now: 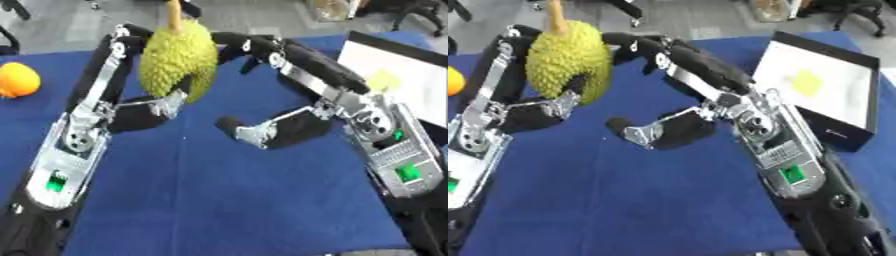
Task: Pick up the objects with one hand, pass them to the other hand, and then place them into the box on the other side of the table.
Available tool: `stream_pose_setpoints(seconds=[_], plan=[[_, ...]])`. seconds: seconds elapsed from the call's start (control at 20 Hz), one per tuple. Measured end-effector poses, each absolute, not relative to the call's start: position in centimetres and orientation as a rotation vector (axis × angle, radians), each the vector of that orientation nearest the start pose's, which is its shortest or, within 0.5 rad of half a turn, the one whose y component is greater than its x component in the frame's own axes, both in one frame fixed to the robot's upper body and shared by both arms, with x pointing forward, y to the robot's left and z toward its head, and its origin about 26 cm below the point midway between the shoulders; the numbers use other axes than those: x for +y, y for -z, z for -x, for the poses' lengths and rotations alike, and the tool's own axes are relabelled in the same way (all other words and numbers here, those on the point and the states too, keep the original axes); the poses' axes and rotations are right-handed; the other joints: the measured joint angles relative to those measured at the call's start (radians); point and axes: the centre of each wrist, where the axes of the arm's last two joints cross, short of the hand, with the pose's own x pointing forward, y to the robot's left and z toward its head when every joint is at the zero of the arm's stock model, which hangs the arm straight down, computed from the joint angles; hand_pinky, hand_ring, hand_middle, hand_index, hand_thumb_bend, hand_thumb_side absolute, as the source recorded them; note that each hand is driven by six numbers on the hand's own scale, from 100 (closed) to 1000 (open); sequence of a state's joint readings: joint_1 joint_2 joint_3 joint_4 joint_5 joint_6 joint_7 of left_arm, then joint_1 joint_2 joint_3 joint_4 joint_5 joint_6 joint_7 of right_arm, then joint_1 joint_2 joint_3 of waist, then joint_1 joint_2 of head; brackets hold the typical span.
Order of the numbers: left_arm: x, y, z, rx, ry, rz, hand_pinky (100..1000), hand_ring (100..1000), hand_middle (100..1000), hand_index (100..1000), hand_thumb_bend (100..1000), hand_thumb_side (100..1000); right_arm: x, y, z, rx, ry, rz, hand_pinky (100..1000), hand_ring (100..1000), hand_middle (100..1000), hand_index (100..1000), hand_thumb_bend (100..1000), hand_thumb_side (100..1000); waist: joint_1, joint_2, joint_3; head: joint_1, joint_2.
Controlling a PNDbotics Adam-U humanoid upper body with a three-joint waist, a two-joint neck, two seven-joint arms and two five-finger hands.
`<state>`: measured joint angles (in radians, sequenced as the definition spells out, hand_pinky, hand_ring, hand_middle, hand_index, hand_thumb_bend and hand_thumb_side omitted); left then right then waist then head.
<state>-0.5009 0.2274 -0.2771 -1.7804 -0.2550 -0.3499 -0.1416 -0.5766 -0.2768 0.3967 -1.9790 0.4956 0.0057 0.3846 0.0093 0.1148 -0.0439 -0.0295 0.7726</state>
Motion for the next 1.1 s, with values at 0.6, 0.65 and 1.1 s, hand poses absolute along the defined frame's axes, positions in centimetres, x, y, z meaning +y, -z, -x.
stream_pose_setpoints(seconds=[0.6, 0.65, 1.1], plan=[[15.4, -17.9, -33.7, 3.294, -1.408, -0.101, 622, 324, 265, 374, 100, 134, -13.0, -23.5, -29.6, 3.062, 1.929, -0.297, 708, 852, 772, 1000, 322, 424, 0.000, 0.000, -0.005, 0.000, 0.000], [15.3, -17.9, -33.6, 3.287, -1.416, -0.102, 623, 324, 265, 374, 100, 134, -13.0, -23.5, -29.6, 3.062, 1.930, -0.298, 708, 851, 770, 1000, 322, 425, 0.000, 0.000, -0.005, -0.001, 0.000], [14.8, -17.7, -33.5, 3.220, -1.484, -0.123, 627, 327, 268, 378, 100, 135, -12.9, -23.4, -29.5, 3.046, 1.956, -0.287, 698, 812, 684, 936, 259, 352, 0.000, 0.000, -0.007, -0.008, 0.000]])
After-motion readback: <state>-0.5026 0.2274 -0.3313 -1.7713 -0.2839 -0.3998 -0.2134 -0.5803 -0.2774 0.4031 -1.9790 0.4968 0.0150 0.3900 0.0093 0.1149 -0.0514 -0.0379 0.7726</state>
